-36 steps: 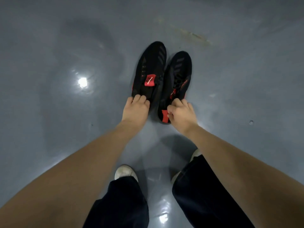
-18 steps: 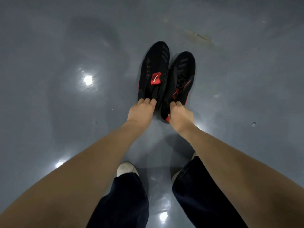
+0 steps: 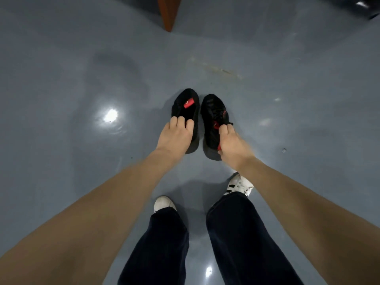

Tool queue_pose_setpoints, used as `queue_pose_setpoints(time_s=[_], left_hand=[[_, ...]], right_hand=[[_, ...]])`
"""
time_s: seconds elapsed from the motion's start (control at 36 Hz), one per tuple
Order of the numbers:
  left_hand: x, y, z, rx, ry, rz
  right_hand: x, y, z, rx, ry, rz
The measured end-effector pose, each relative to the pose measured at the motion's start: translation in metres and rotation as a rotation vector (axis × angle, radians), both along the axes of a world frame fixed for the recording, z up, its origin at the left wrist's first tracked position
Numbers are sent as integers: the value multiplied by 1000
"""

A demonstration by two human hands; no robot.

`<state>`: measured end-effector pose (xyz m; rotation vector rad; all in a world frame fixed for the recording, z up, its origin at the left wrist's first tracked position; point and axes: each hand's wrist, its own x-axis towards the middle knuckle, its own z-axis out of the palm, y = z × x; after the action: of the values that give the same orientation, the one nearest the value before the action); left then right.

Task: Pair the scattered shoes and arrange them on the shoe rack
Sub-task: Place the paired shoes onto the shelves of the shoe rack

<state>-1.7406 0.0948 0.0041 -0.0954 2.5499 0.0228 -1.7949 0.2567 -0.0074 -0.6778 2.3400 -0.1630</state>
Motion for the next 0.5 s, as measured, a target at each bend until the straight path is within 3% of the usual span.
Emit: queue_pose_setpoints(time_s=[0.28,0.5], left_hand=[[-20,13,124,-154,156,-110],[-70,37,225,-130,96,-197]], right_hand=[[-22,21,122,-1,108,-59],[-73,48,224,-30,168,-131]])
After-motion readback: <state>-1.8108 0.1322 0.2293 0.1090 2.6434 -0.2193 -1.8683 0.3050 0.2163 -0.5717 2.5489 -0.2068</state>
